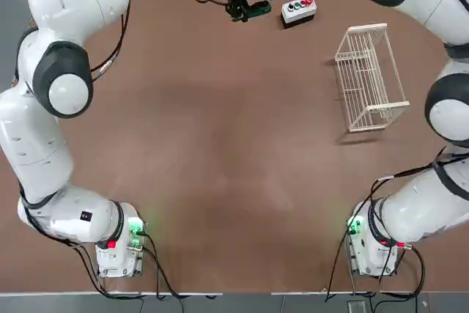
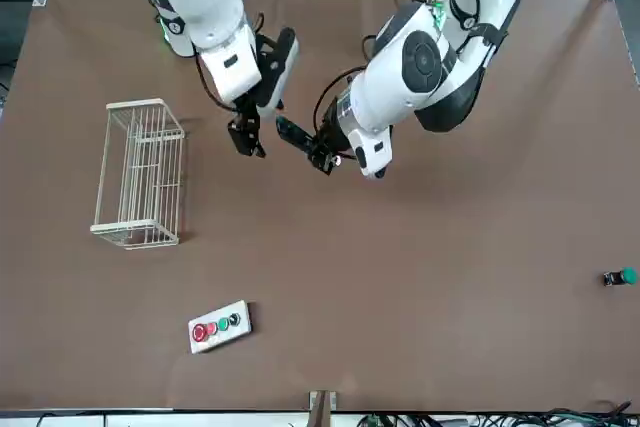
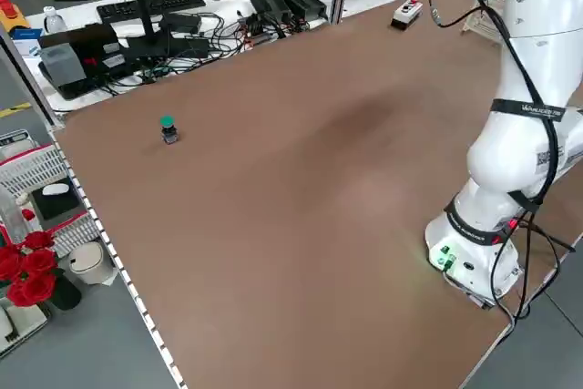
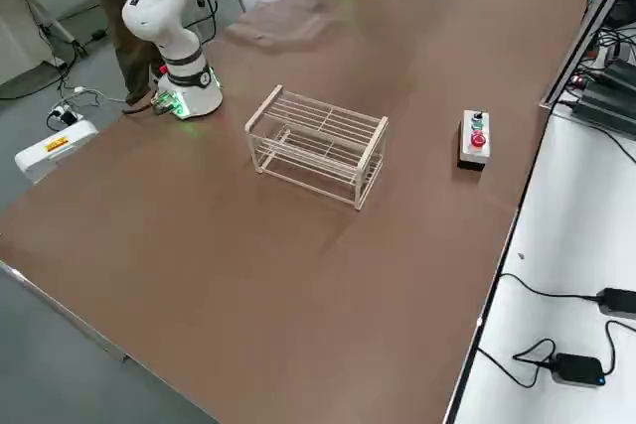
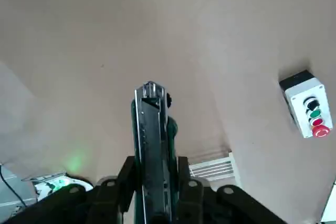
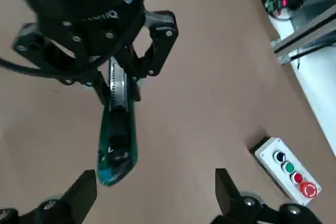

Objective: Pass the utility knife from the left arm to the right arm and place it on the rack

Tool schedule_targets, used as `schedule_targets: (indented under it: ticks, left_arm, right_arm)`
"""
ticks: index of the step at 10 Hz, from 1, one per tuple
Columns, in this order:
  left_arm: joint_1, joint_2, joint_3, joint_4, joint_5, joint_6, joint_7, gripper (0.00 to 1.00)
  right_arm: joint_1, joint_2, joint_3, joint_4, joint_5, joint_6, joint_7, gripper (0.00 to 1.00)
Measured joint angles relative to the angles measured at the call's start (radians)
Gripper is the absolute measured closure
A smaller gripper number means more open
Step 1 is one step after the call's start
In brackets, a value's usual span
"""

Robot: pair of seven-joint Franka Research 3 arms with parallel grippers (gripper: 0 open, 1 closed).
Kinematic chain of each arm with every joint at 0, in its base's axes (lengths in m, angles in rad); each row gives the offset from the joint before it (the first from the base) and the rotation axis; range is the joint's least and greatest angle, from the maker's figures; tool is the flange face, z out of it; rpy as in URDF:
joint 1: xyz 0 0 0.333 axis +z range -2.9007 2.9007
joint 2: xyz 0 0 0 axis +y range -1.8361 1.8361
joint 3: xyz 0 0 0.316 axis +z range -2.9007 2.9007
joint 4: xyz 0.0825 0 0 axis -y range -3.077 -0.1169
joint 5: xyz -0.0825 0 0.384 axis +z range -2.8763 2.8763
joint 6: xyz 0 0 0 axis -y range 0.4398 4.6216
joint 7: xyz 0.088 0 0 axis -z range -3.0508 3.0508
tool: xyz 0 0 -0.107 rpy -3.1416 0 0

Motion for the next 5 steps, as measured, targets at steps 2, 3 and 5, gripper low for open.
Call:
schedule_targets:
  ticks: [2,3,5]
  left_arm:
    - [0.01,-0.009,-0.009,0.011,-0.012,-0.039,0.0,0.64]
    - [0.015,-0.016,-0.009,0.011,-0.017,-0.042,0.0,0.64]
    - [0.027,-0.019,-0.009,0.011,-0.019,-0.045,0.0,0.64]
  right_arm:
    - [0.036,0.038,0.002,0.038,-0.027,-0.027,0.068,0.0]
    - [0.049,0.045,0.003,0.044,-0.028,-0.037,0.086,0.0]
    - [0.067,0.048,0.005,0.048,-0.028,-0.054,0.127,0.0]
